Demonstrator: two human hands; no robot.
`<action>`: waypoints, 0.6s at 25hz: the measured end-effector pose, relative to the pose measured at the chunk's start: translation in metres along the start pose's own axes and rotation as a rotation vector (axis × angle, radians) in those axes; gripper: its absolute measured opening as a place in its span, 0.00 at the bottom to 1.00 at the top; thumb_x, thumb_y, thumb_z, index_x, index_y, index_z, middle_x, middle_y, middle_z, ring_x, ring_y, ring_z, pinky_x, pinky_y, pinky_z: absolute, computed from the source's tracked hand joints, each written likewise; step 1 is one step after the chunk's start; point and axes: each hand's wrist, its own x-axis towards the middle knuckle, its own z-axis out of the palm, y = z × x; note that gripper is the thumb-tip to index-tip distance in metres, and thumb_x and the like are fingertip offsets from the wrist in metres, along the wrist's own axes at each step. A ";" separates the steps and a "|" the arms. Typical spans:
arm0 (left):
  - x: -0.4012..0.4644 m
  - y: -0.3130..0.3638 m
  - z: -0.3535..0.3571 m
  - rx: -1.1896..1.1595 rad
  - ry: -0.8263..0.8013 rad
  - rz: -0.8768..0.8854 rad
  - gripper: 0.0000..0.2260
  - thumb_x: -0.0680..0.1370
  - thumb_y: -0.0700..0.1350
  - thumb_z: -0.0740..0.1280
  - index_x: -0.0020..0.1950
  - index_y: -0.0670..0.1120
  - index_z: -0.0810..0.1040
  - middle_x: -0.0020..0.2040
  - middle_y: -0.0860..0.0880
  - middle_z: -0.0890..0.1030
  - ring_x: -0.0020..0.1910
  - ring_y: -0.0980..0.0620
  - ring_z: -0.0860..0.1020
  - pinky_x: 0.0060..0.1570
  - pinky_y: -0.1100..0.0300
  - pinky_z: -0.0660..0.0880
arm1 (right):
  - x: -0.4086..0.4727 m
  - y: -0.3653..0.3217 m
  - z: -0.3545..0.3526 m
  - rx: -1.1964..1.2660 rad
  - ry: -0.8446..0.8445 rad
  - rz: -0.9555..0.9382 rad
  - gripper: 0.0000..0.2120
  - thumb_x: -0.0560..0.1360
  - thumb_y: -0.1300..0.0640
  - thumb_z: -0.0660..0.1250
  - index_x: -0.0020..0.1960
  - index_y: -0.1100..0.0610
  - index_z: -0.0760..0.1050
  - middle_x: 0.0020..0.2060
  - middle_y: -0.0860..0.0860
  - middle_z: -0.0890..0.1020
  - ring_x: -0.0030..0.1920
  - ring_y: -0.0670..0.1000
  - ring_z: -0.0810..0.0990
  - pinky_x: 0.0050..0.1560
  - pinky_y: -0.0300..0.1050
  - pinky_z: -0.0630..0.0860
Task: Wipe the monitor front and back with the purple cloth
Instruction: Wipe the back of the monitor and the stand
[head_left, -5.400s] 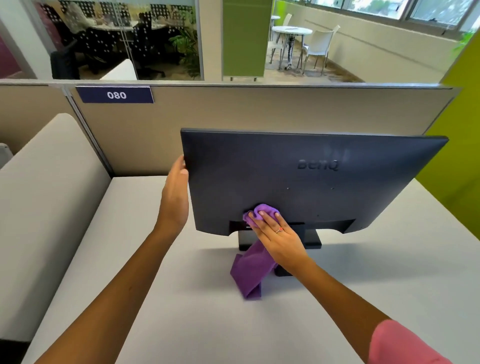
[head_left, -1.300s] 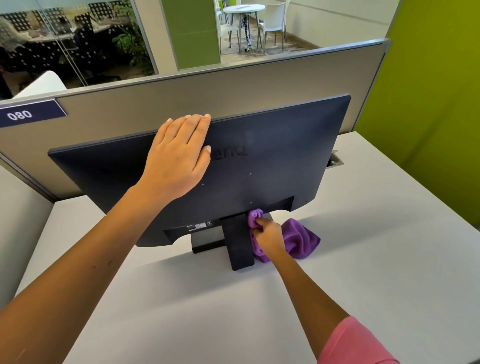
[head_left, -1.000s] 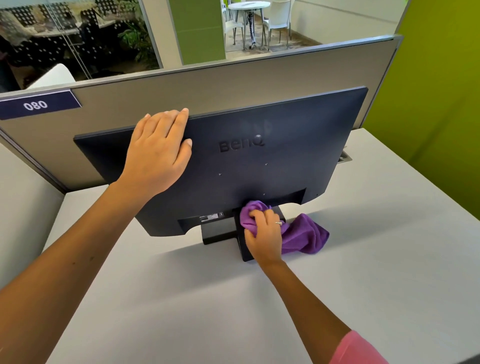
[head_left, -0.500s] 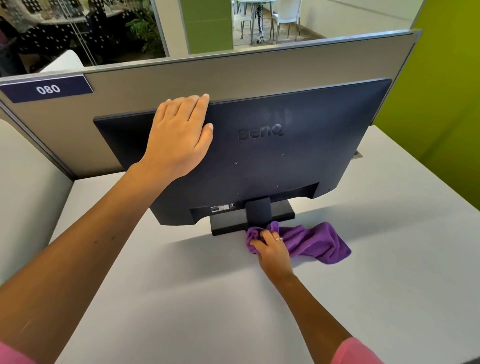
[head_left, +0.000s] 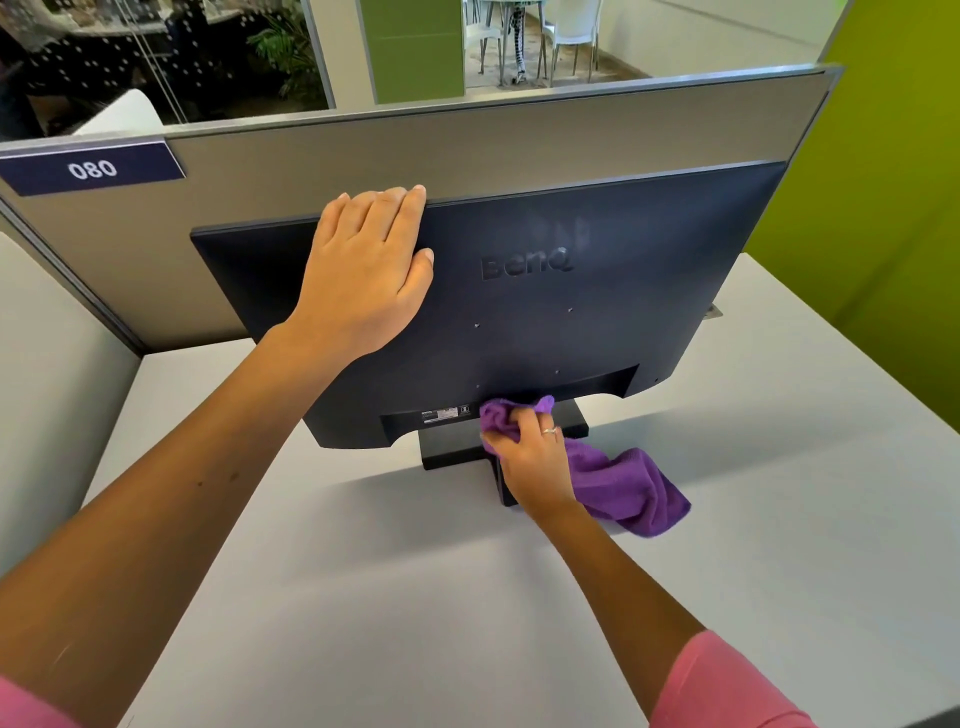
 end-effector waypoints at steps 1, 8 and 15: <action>0.000 0.000 0.000 -0.002 0.001 0.001 0.23 0.81 0.49 0.53 0.74 0.42 0.62 0.70 0.44 0.70 0.69 0.44 0.66 0.70 0.48 0.56 | -0.010 0.002 0.003 0.041 -0.067 0.061 0.13 0.72 0.49 0.71 0.52 0.52 0.75 0.50 0.54 0.78 0.51 0.55 0.76 0.50 0.51 0.75; 0.000 -0.001 0.001 -0.017 0.002 -0.002 0.23 0.81 0.49 0.52 0.74 0.43 0.62 0.70 0.45 0.69 0.70 0.45 0.65 0.71 0.49 0.54 | -0.071 0.023 0.019 0.125 -0.313 0.128 0.08 0.72 0.60 0.72 0.50 0.58 0.77 0.47 0.52 0.77 0.46 0.52 0.77 0.44 0.35 0.77; 0.000 0.001 0.003 -0.024 0.028 -0.021 0.23 0.80 0.49 0.52 0.74 0.43 0.63 0.70 0.45 0.70 0.69 0.45 0.66 0.71 0.49 0.54 | 0.000 0.008 -0.005 0.264 0.174 0.417 0.19 0.77 0.65 0.63 0.68 0.62 0.70 0.59 0.60 0.76 0.53 0.56 0.77 0.53 0.42 0.75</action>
